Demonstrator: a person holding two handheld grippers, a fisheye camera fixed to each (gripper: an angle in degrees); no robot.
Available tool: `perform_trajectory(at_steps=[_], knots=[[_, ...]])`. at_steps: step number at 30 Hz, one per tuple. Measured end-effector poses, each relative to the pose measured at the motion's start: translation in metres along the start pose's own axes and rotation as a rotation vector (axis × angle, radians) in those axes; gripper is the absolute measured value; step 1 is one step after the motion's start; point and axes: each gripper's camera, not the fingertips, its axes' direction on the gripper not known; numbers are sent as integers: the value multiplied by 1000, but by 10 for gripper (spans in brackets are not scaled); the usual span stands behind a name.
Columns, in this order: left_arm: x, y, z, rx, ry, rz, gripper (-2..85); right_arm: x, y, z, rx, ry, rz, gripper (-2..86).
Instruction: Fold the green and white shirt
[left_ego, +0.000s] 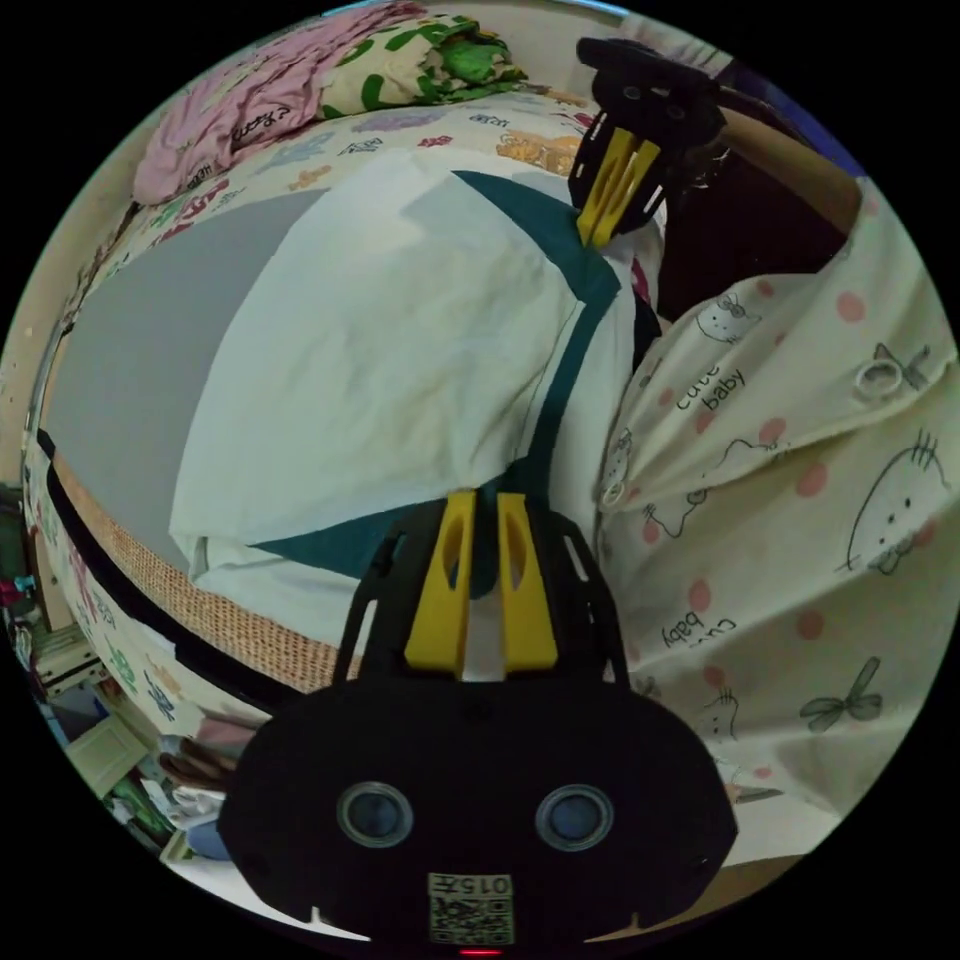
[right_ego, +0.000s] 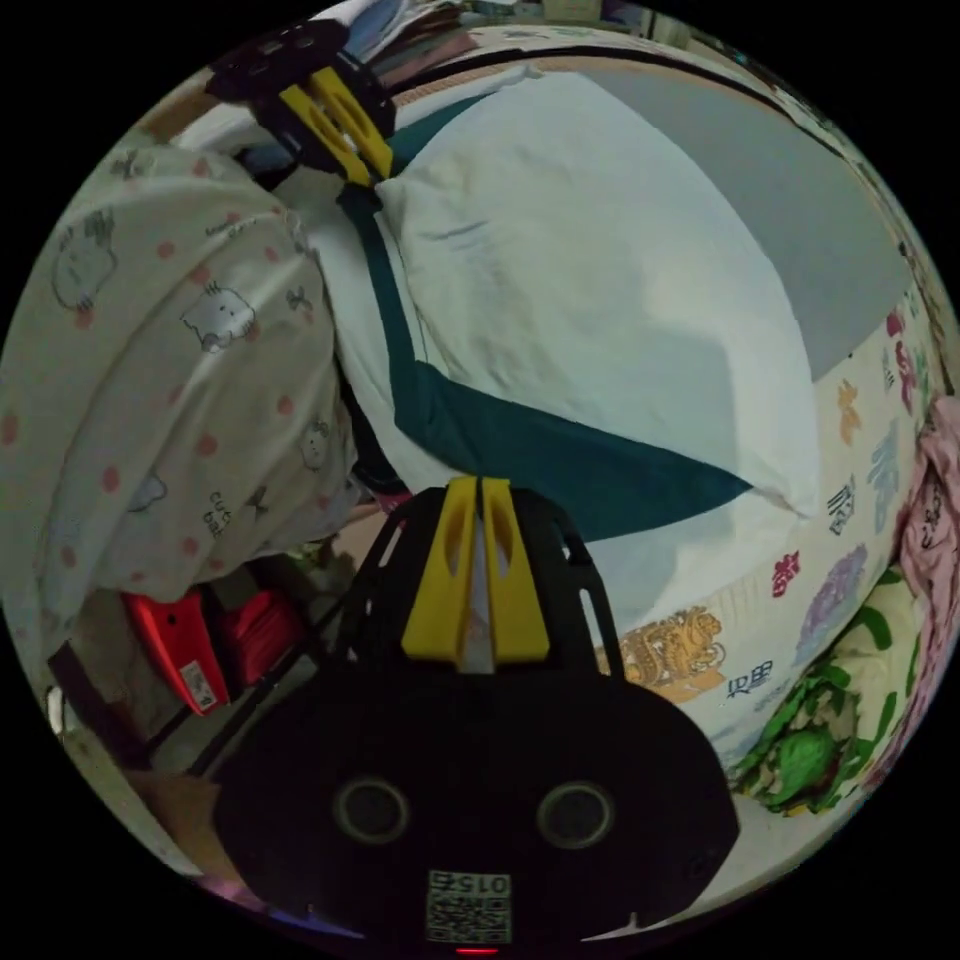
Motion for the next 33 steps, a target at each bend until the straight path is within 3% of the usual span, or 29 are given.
perform_trajectory(at_steps=[3,10,11,13,15,16,18,22,24,28,33], knots=[[-8,30,-52,118,7,-30,5,28,9,-43,57,-142,54,-2],[-132,108,-191,443,-89,-241,1,125,6,-219,442,86,171,-1],[-163,117,-213,515,-161,-341,4,153,-2,-254,558,199,344,0],[-202,134,-244,653,-330,-559,10,187,-6,-301,764,230,597,10],[-222,179,-282,853,-476,-910,45,188,-10,-335,899,105,539,60],[-220,193,-289,921,-433,-958,60,174,-10,-349,977,68,444,72],[-190,225,-300,1075,-226,-831,64,152,-9,-353,988,110,361,79],[-115,259,-253,845,-188,-750,72,133,18,-289,831,240,537,80],[-74,292,-187,633,-132,-816,82,141,41,-243,731,158,664,81],[-17,335,-93,385,74,-973,93,154,114,-151,512,-85,1040,104],[52,316,-34,83,-89,-948,127,154,182,-139,560,-153,1314,127]])
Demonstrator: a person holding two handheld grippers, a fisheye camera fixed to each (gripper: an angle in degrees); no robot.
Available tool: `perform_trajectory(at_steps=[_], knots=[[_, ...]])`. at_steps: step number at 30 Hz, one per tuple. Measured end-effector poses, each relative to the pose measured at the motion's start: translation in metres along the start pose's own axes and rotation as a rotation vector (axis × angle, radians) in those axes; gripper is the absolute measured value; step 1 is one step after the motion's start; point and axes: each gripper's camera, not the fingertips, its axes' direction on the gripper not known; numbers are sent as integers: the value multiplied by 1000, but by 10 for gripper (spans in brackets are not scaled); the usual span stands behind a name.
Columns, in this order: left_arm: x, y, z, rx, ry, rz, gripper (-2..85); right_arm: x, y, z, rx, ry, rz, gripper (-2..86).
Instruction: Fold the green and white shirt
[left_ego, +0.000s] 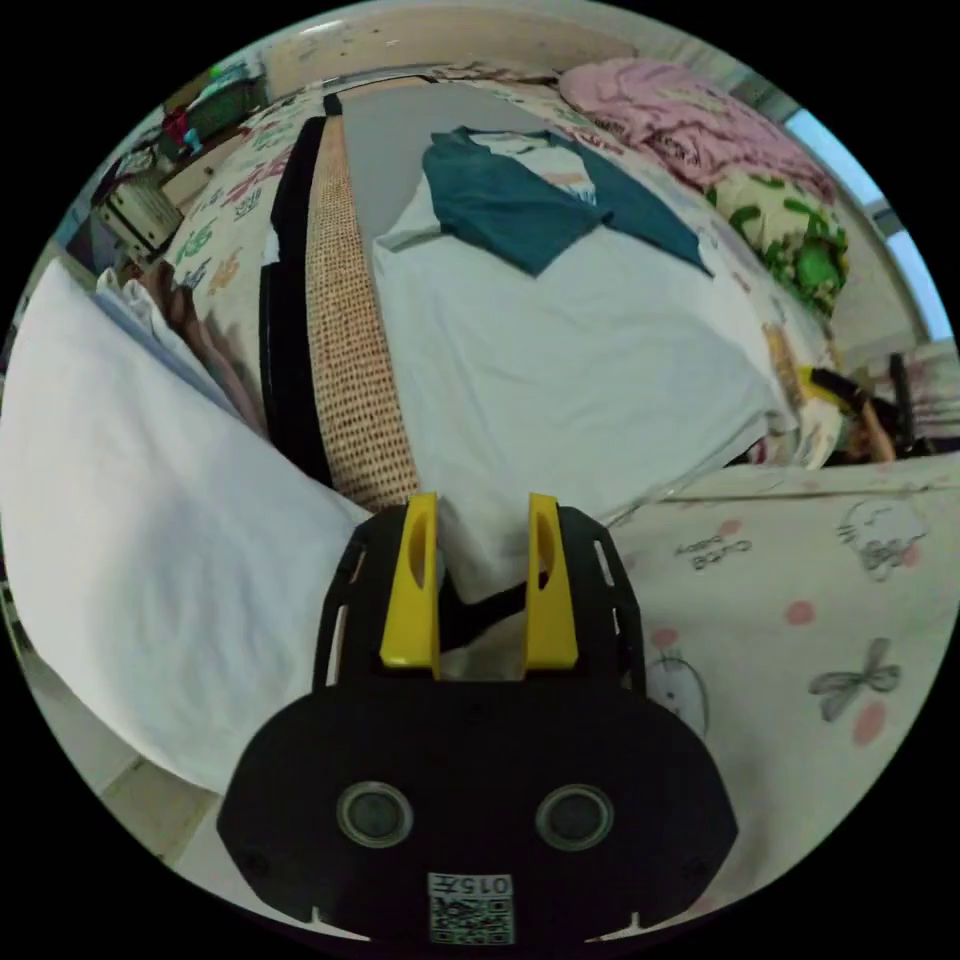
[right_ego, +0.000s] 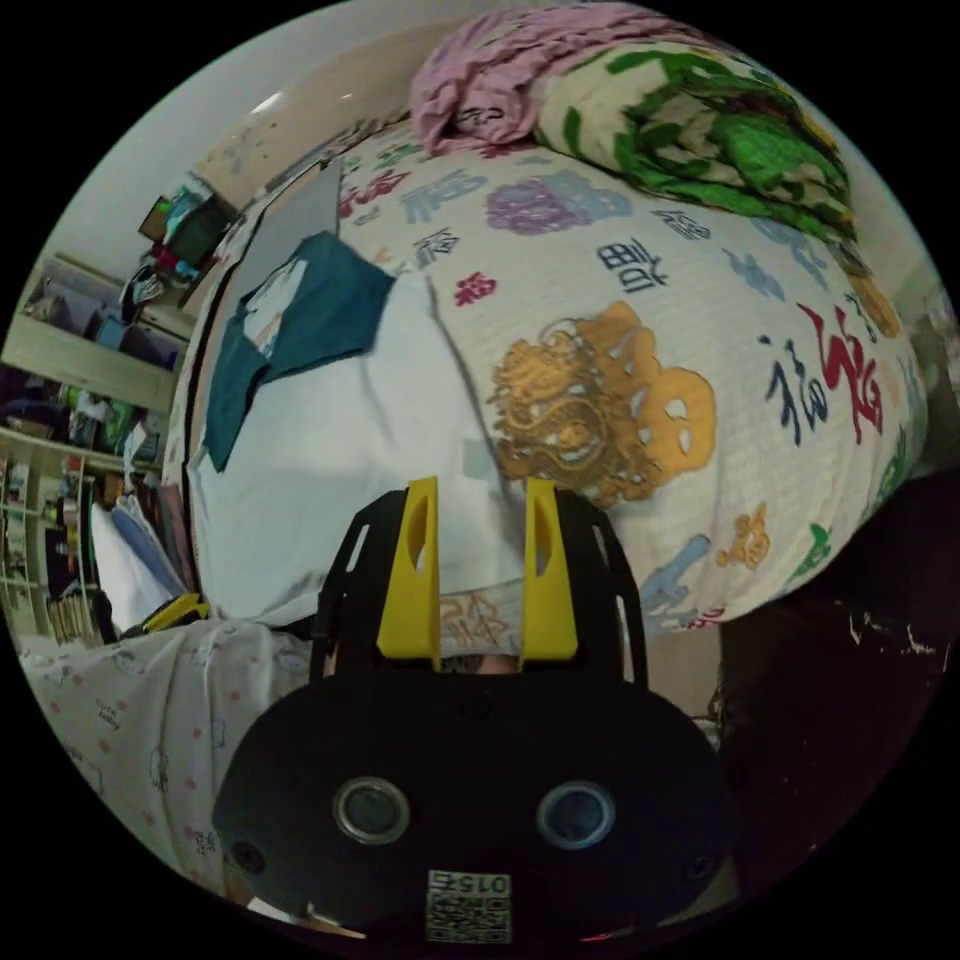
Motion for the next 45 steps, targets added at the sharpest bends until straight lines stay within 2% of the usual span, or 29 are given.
perform_trajectory(at_steps=[3,6,8,11,14,18,21,25,27,29,31,33,35,37,41,45], knots=[[20,-6,18,-28,-112,60,121,11,-14,2,-71,41,24,130],[15,-15,21,-46,-40,30,86,11,-26,15,-177,29,-6,116],[13,-20,22,-89,-53,52,16,4,-32,21,-231,48,-81,96],[13,-25,22,-109,-4,97,-1,3,-38,14,-266,103,-147,43],[23,-28,15,-121,-47,136,-7,11,-38,-5,-271,63,-183,7],[45,-31,15,-166,-138,200,-8,26,-32,-17,-275,50,-174,1],[62,-35,32,-218,-218,238,-7,25,-22,1,-352,100,-194,7],[69,-38,40,-214,-234,234,1,30,-4,8,-366,201,-241,58],[63,-41,28,-215,-130,196,8,43,-1,0,-351,246,-230,71],[54,-44,7,-196,-47,170,16,56,-1,-27,-248,261,-224,73],[48,-51,-25,-110,-29,165,26,55,-5,-51,-114,221,-247,72],[49,-73,-64,50,-47,193,48,46,-12,-68,16,139,-307,75],[57,-100,-78,168,-29,241,60,23,-25,-72,127,27,-418,85],[74,-134,-76,248,-10,289,64,1,-37,-61,165,-10,-509,97],[131,-208,-36,360,73,367,75,-51,-41,-10,287,42,-780,112],[172,-269,22,316,100,381,105,-66,-56,47,159,51,-856,111]])
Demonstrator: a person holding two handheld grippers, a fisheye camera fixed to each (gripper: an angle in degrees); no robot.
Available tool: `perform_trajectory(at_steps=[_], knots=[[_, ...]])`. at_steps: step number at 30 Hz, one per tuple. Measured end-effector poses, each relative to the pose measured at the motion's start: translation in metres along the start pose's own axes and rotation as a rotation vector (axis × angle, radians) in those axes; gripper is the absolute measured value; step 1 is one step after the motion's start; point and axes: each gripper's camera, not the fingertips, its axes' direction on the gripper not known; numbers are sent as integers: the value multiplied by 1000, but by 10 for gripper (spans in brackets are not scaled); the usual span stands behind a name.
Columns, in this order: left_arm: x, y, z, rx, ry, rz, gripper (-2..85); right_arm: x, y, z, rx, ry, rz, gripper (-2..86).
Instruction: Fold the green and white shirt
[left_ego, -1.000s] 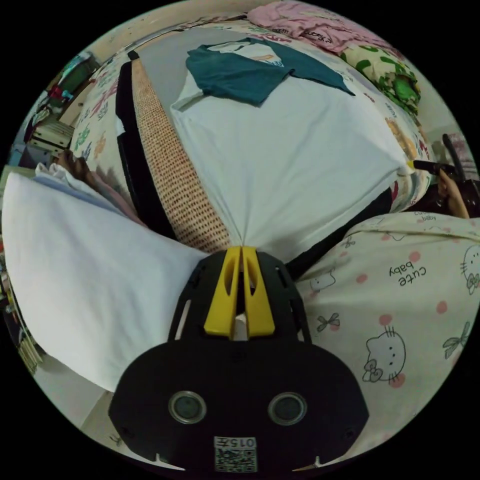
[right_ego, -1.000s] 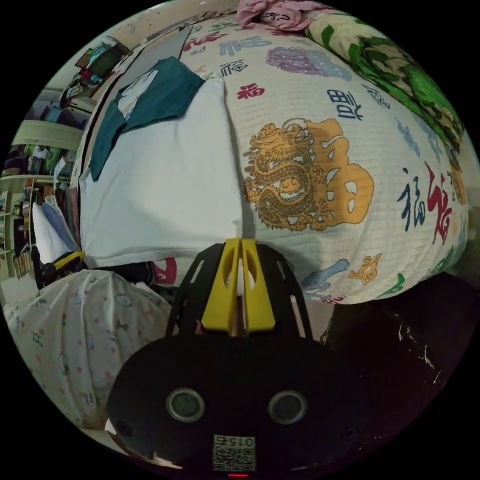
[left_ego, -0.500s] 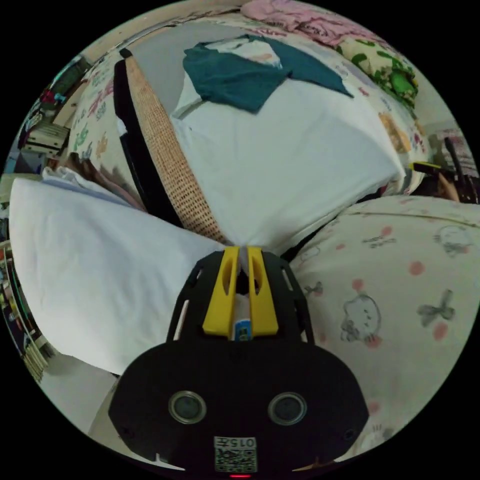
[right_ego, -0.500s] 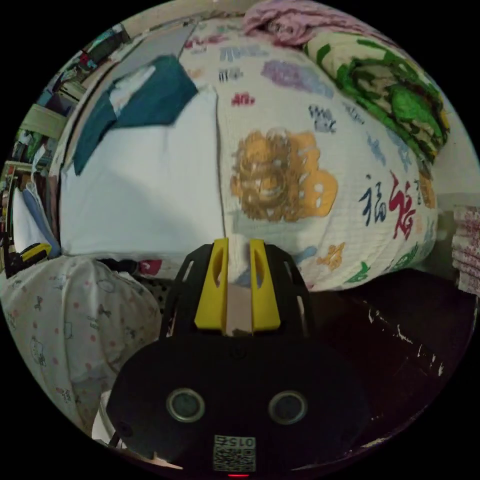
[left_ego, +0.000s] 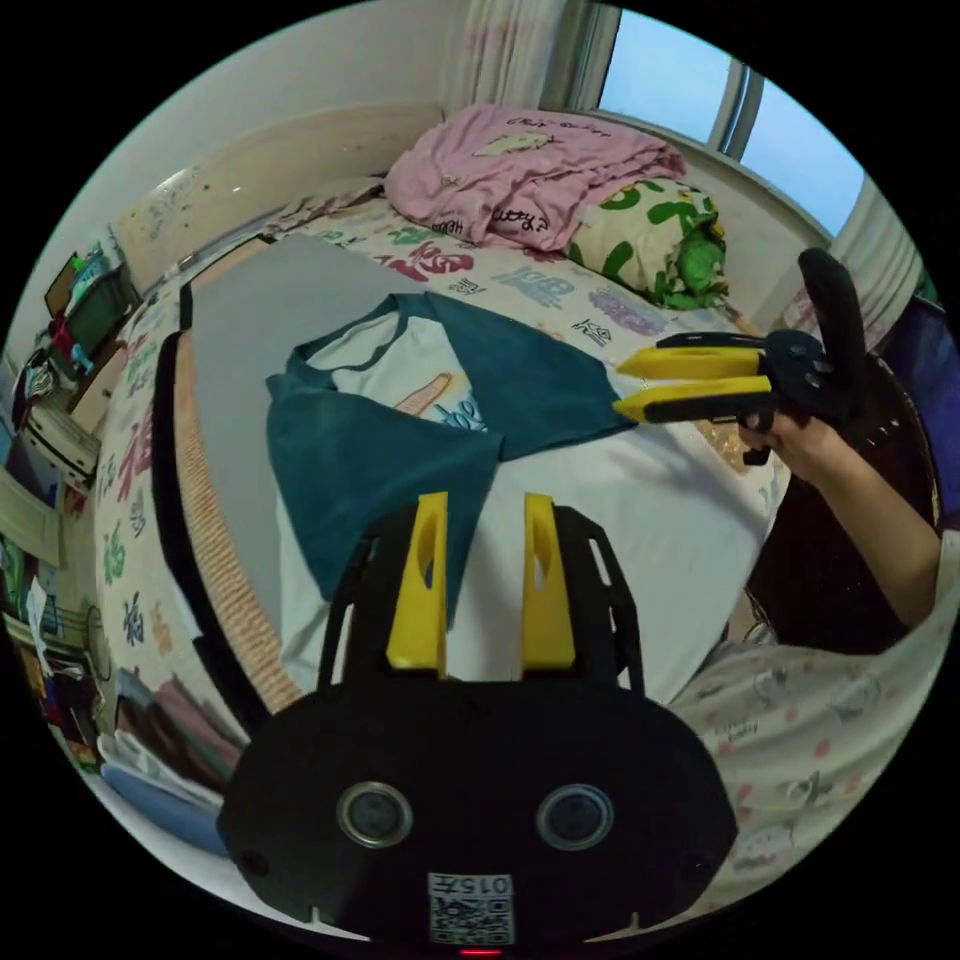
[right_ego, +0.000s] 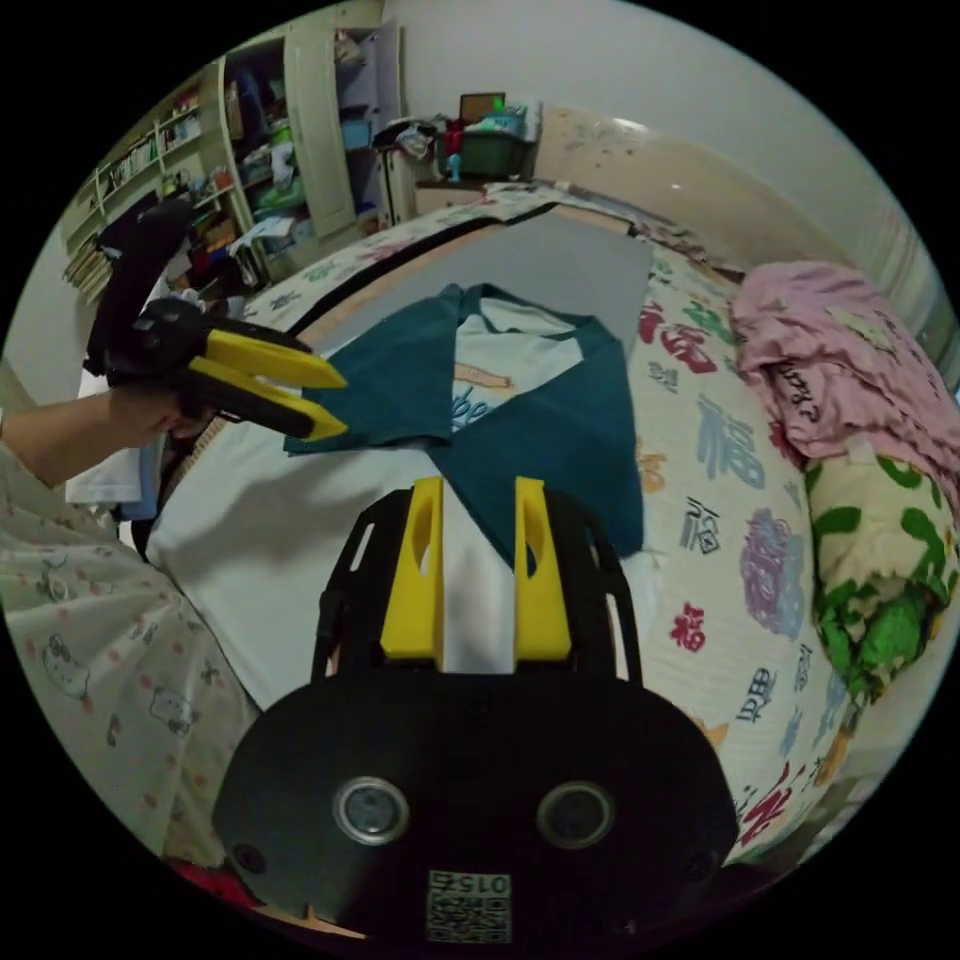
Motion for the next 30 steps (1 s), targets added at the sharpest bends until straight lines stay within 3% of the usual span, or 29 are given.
perform_trajectory(at_steps=[9,13,16,19,22,25,28,30], knots=[[11,-43,108,-102,-10,-26,94,29,5,109,-237,-37,-115,109],[22,-42,119,-106,-50,12,37,58,4,123,-259,-50,-134,50],[0,-29,94,-48,-24,-25,8,106,1,115,-229,-47,-76,23],[-72,7,22,145,-72,-159,5,198,1,80,-85,-10,145,22],[-166,63,-43,252,-329,-371,17,287,13,49,44,272,421,37],[-229,111,-69,202,-623,-543,59,344,19,44,31,285,580,63],[-237,132,-78,190,-657,-567,65,344,12,50,104,225,513,60],[-216,123,-66,217,-570,-491,56,331,0,65,117,188,425,52]])
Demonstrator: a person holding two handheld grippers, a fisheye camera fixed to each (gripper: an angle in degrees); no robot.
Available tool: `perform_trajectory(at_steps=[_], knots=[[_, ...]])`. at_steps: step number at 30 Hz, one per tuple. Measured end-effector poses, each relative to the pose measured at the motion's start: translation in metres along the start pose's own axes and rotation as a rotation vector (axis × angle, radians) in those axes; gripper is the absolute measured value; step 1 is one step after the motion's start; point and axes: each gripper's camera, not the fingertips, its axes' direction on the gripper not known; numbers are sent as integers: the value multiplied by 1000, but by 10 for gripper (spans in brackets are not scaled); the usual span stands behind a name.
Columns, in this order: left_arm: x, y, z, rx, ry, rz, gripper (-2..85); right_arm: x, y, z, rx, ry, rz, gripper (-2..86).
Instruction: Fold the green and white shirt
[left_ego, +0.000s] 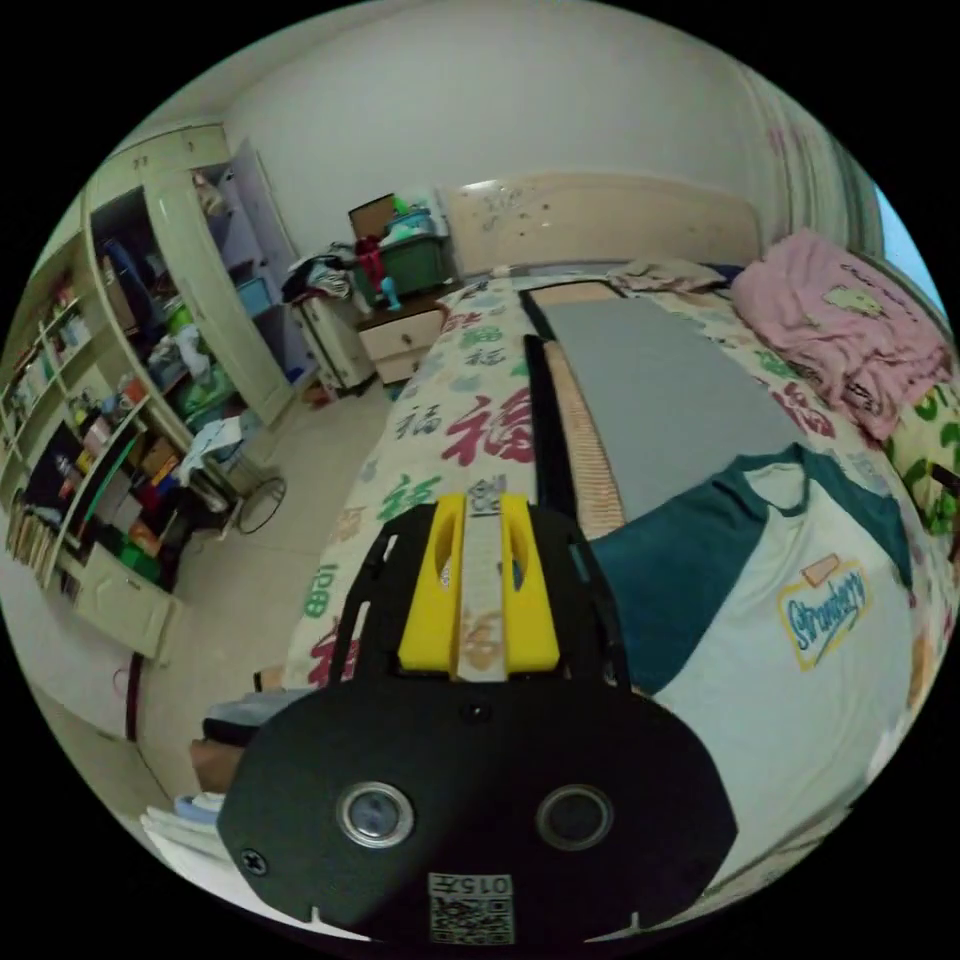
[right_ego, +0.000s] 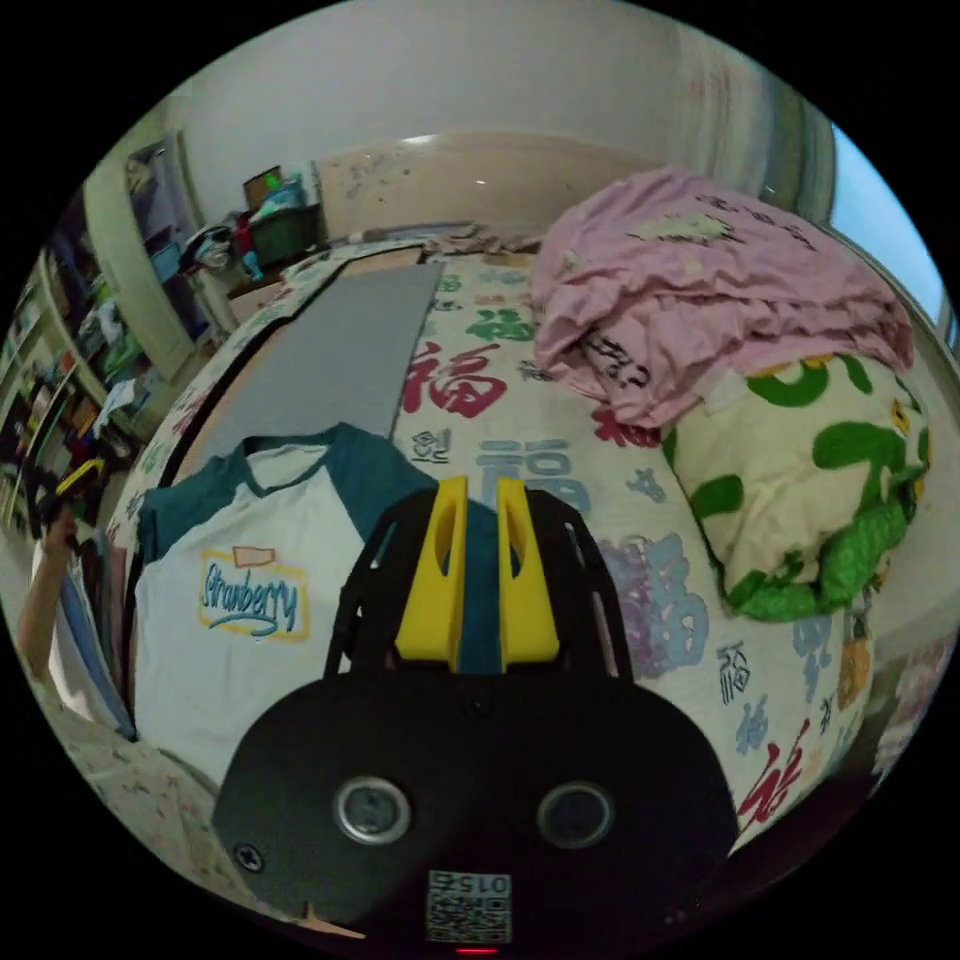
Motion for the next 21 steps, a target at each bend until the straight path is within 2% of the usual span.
perform_trajectory(at_steps=[6,9,14,17,21], knots=[[130,-23,54,-90,387,139,27,-79,-24,85,-163,-129,-253,6],[193,-39,83,-150,470,194,8,-107,-41,127,-226,-104,-314,-2],[252,-55,122,-236,407,259,-6,-118,-69,187,-291,-27,-326,-5],[270,-55,141,-283,288,297,-9,-117,-77,218,-321,71,-337,-6],[281,-50,131,-184,118,334,-9,-121,-82,227,-245,155,-361,-5]])
